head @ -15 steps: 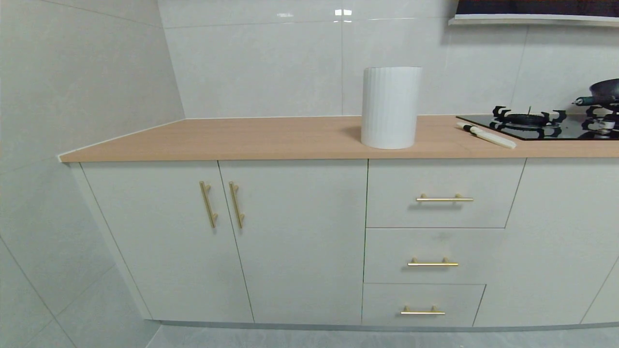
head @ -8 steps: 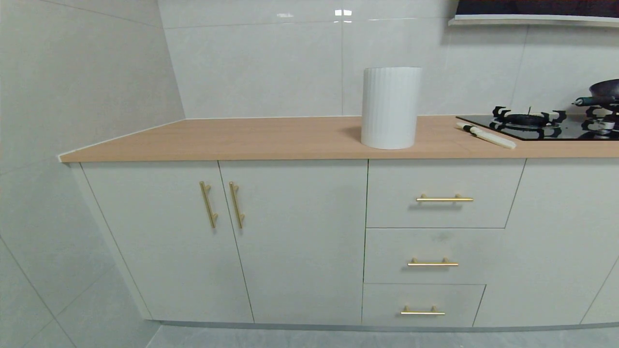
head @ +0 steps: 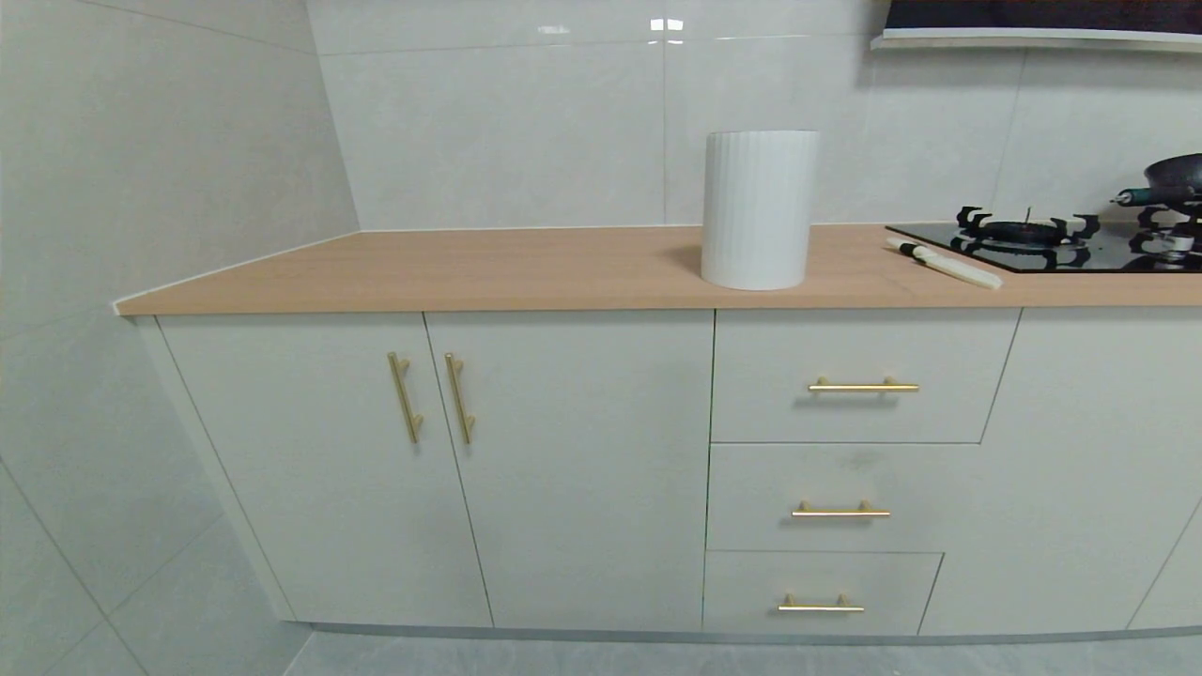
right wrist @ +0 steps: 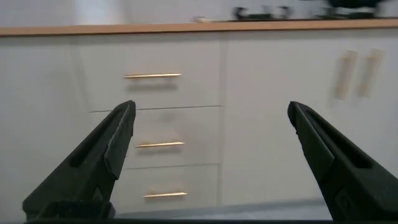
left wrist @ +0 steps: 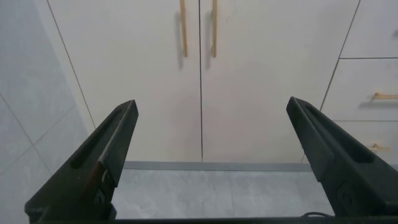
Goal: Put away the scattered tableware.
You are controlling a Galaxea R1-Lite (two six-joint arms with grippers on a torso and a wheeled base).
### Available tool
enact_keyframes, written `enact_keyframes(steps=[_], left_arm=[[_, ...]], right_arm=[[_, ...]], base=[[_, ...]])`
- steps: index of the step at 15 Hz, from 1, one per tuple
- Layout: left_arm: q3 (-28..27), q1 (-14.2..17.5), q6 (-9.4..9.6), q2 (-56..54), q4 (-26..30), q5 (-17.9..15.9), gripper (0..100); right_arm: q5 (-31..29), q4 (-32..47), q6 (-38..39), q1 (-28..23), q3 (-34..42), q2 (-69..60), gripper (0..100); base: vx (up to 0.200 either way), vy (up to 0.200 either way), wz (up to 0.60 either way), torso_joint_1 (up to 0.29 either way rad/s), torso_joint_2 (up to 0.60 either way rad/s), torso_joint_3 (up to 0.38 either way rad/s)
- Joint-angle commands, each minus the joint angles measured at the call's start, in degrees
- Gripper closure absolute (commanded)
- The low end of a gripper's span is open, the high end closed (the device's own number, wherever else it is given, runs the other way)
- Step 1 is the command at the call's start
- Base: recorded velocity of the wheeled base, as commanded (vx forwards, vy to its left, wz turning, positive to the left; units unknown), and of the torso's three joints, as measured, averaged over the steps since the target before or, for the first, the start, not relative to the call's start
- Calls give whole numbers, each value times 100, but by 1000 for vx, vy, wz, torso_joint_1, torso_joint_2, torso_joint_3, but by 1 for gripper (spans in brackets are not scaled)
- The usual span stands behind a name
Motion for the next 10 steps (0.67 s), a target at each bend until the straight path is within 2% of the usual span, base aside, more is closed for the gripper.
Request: enact_keyframes(steps=[1,4,10], left_arm=[[1,1,-1,-2,-1,-2,0],[1,1,-1,-2,-1,-2,0],[1,1,-1,-2,-1,-2,0]], right_arm=[[187,42,-30,-4,236,0,0],[398,719,-30,5,228,9,0],[363,657,189,-4,236,9,0]], base=[[0,0,0,0,0,0],[0,0,0,0,0,0],[0,0,0,0,0,0]])
